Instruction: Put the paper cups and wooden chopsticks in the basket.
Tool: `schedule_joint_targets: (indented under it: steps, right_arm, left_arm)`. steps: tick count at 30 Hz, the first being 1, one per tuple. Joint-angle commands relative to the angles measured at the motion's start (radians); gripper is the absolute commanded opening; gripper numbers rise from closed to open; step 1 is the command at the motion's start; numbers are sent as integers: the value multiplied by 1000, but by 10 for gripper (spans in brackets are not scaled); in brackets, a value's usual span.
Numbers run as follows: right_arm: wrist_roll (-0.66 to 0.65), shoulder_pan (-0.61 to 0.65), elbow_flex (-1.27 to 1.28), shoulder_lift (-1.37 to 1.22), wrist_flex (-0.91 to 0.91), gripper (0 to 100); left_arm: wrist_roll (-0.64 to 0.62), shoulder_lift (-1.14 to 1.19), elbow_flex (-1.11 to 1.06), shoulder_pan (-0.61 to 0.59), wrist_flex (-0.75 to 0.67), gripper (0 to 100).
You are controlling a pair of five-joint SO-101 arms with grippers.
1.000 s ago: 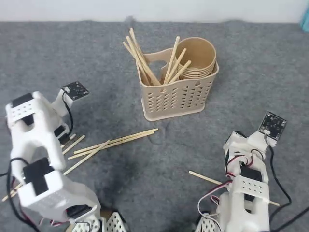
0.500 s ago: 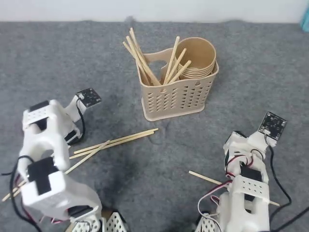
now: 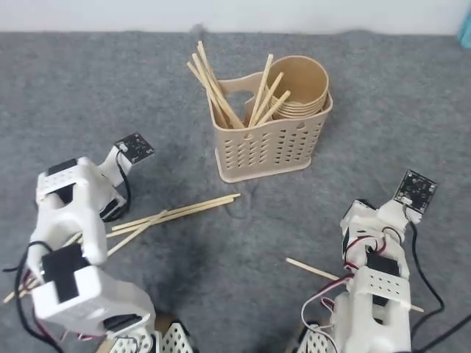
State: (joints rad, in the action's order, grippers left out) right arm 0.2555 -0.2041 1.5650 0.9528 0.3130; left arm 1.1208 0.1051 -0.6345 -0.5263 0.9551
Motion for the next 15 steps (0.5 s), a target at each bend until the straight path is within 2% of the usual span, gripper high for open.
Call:
schedule_joint_targets:
  steps: [1,4,7,15]
  right_arm:
    - [-15,1,-5,27,-19,9]
    - [-15,1,-5,27,-21,9]
    - [-15,1,-5,27,-21,9]
    - [-17,1,-5,27,-21,9]
  left_arm:
    - [-9,-5,8,0,-11,11]
    - [-11,-5,10,6,55,13]
    - [-12,-5,59,8,184,14]
    - [-12,-5,352,6,723,13]
